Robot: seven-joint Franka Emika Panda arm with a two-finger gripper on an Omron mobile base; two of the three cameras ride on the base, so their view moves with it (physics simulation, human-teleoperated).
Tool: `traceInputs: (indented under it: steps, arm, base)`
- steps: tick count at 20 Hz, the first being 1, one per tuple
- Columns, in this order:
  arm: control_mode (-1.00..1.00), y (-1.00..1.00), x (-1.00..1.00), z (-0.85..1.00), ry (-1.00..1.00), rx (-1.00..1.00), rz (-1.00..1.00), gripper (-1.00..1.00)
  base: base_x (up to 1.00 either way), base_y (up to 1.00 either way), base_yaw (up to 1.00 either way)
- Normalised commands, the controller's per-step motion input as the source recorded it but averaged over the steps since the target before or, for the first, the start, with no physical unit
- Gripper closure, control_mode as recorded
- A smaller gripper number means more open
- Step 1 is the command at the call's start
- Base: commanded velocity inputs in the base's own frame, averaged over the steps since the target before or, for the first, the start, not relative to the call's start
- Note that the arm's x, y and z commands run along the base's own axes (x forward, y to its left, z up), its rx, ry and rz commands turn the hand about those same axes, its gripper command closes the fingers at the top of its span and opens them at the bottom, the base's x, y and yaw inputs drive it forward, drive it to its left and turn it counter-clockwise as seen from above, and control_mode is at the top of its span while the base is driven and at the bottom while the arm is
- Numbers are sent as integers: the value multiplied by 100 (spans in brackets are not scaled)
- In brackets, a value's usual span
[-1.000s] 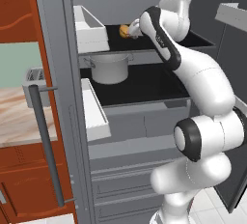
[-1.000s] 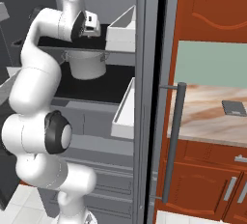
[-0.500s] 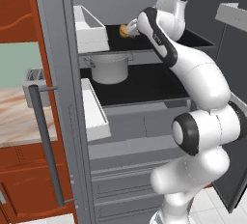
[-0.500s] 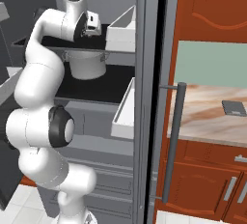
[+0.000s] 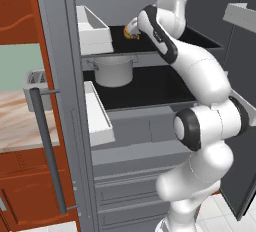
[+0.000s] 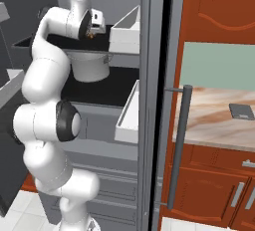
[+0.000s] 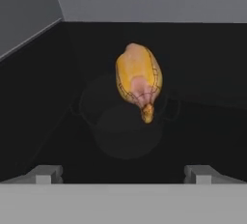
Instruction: Take the chicken drumstick from the fridge and place it on the digital scale on the counter by the fridge. Wait a few seconds for a reading, then move it to the plate on the dining counter.
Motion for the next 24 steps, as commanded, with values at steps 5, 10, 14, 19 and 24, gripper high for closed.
traceInputs:
  steps: [5,10,14,19,24]
  arm:
    - [-100,0,30,-10,2,-4,3,-100]
    - [-100,0,14,-18,1,-3,2,-100]
    - [-100,0,20,-14,0,-1,0,-100]
    - [-100,5,45,-6,0,0,0,-100]
    - [-100,4,40,-1,0,0,0,-100]
  base:
    - [0,0,0]
    - [0,0,0]
    - [0,0,0]
    - [0,0,0]
    - [0,0,0]
